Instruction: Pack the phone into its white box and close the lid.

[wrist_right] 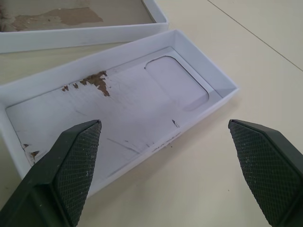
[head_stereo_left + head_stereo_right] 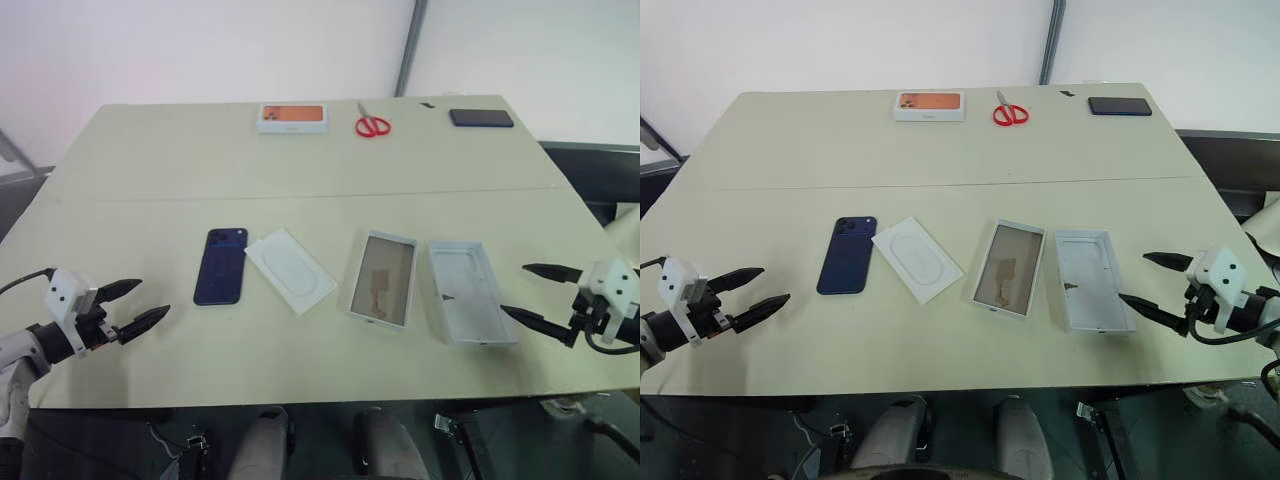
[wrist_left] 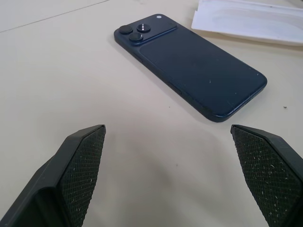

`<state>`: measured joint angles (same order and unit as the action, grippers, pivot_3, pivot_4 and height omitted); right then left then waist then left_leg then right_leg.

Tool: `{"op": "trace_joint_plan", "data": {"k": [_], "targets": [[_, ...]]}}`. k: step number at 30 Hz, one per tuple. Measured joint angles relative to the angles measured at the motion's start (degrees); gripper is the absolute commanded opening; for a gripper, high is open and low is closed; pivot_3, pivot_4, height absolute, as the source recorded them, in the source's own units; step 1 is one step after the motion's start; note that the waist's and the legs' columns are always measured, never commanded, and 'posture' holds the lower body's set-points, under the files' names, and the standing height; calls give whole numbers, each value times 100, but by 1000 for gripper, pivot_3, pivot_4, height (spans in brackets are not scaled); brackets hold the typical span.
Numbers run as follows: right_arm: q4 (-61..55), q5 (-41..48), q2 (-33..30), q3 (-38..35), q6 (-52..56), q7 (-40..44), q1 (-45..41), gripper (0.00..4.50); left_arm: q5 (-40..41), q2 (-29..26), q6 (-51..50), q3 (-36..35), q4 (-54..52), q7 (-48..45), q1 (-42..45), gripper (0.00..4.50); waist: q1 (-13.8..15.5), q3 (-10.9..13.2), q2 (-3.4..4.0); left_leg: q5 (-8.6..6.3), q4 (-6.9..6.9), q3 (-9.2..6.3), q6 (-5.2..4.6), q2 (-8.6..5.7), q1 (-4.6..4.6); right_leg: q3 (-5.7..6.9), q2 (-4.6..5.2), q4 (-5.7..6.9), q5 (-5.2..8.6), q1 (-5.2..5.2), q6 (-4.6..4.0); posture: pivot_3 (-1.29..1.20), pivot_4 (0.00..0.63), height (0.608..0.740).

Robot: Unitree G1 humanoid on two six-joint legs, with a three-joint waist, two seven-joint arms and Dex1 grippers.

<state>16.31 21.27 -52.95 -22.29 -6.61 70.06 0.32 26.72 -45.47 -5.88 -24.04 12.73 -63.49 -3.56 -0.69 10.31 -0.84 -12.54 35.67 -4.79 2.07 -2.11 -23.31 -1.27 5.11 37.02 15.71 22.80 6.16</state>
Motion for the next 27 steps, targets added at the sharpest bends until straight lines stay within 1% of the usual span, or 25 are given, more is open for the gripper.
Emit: {"op": "trace_joint_plan", "data": {"k": [9, 14, 18, 27], "targets": [[-91, -19, 4, 4, 0, -57, -6, 4495, -10, 1, 16, 11, 20, 37, 280, 4442, 2, 0, 0, 0, 1, 0, 0, -1, 0, 0, 0, 0, 0, 0, 1, 0, 150, 740], [-586, -18, 76, 50, 35, -273, 4, 4495, -76, 0, -5, 96, 104, 71, 635, 4442, 1, -1, 0, 0, 0, -1, 0, -1, 0, 1, -2, 1, -3, 0, 6, 0, 150, 740], [-814, -12, 141, 101, 150, -363, 101, 4495, -121, -21, -41, 128, 124, 49, 656, 4442, -4, 0, 0, 0, 0, 0, 0, -1, 0, 0, -2, 1, -8, 0, 15, 0, 150, 740], [-828, -14, 154, 139, 231, -380, 91, 4495, -123, -53, -217, 138, 13, 150, 668, 4442, 0, 0, 0, 0, 1, 0, 0, -1, 0, 0, -1, 0, -2, -1, 4, 0, 150, 740]]}}
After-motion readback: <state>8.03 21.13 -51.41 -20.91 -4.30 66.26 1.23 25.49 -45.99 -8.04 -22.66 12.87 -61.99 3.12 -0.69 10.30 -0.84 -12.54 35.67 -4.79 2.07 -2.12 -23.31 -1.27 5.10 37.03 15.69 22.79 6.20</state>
